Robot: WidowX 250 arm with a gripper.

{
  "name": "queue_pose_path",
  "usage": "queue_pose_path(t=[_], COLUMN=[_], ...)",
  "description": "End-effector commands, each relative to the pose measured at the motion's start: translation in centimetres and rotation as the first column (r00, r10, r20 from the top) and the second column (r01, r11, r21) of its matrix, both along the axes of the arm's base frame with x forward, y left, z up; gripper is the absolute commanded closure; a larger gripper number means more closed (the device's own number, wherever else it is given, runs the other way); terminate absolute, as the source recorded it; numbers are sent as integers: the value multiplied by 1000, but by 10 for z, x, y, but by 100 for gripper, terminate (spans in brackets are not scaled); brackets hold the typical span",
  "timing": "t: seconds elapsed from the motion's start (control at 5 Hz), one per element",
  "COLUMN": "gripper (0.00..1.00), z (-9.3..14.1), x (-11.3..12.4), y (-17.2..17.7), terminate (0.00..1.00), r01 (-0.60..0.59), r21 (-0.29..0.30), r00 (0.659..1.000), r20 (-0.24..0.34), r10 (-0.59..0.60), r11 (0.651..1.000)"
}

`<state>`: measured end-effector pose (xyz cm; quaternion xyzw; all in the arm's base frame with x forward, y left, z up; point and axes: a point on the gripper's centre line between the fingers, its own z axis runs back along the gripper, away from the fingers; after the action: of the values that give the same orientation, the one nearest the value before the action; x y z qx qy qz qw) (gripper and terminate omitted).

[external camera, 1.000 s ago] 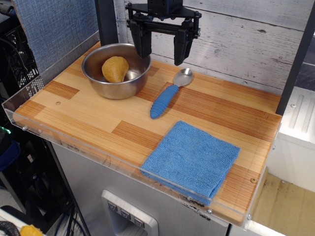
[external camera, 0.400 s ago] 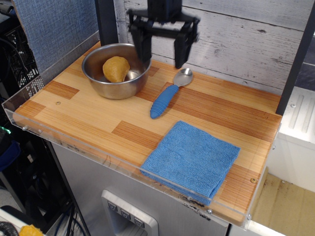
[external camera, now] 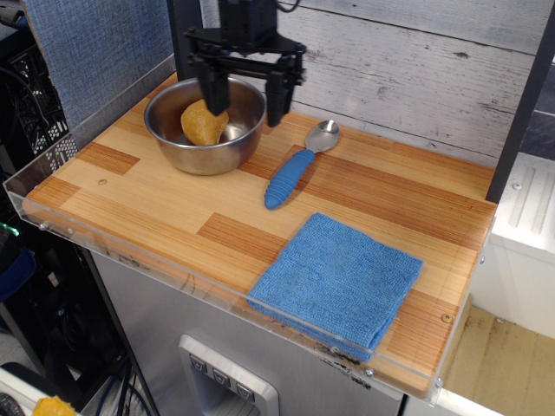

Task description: Pick up poultry leg and place on top of cloth.

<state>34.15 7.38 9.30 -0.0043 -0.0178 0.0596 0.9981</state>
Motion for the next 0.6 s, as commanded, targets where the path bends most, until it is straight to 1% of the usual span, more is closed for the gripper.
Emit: queue_pose_path(t=[0.0,0.2,0.4], gripper=[0,0,0], z=[23,15,-2], x=[-1,4,12], y=[37,57,75], terminate=[0,0,0], r01=[-68,-102,-133], r21=[83,101,122], r00=[995,993,991], r20=[82,70,43], r10=[61,95,128], r11=[994,990,984])
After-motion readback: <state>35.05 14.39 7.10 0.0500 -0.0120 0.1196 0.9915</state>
